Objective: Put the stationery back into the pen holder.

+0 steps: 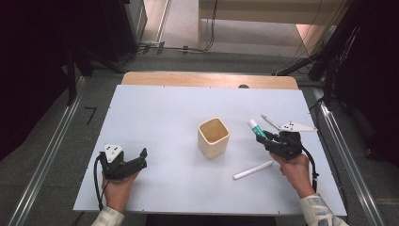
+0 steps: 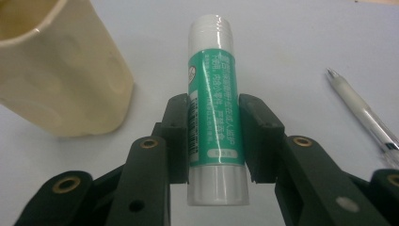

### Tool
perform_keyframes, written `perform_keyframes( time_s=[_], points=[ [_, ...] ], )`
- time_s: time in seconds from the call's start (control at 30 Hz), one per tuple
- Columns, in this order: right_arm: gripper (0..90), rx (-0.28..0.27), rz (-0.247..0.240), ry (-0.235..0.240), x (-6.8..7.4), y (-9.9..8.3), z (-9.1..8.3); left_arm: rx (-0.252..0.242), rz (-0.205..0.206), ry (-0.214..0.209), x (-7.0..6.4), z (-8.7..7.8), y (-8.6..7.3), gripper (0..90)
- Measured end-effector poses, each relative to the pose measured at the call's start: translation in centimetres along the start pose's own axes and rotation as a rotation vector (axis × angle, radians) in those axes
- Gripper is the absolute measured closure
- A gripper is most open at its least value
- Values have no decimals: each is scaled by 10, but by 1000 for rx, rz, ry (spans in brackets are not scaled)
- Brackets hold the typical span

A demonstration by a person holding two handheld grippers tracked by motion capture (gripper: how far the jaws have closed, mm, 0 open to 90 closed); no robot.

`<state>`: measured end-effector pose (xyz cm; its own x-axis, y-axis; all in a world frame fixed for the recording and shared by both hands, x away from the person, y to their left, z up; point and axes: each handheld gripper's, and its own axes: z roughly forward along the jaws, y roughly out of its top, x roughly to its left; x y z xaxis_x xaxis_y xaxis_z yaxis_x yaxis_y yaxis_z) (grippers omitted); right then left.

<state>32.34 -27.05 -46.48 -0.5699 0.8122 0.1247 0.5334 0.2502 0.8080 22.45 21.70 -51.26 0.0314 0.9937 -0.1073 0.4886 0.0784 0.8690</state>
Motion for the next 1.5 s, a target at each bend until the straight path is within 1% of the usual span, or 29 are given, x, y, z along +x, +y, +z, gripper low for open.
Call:
perform_keyframes(
  time_s=[0.3, 0.6, 1.0, 1.23, 1.5],
  points=[
    [637, -39, -5, 43, 13, 15, 1, -2, -2, 1, 0, 0, 0, 53],
    [637, -62, -14, 81, 25, 29, 6, -3, -2, -1, 1, 0, 0, 53],
    [637, -74, -34, 103, 37, 42, 7, -2, -1, -2, 1, 0, 0, 53],
    [637, -79, -54, 112, 44, 49, 8, -1, -2, -2, 1, 0, 0, 53],
    [637, -80, -75, 128, 55, 59, 10, -1, -3, -2, 1, 0, 0, 53]
  ],
)
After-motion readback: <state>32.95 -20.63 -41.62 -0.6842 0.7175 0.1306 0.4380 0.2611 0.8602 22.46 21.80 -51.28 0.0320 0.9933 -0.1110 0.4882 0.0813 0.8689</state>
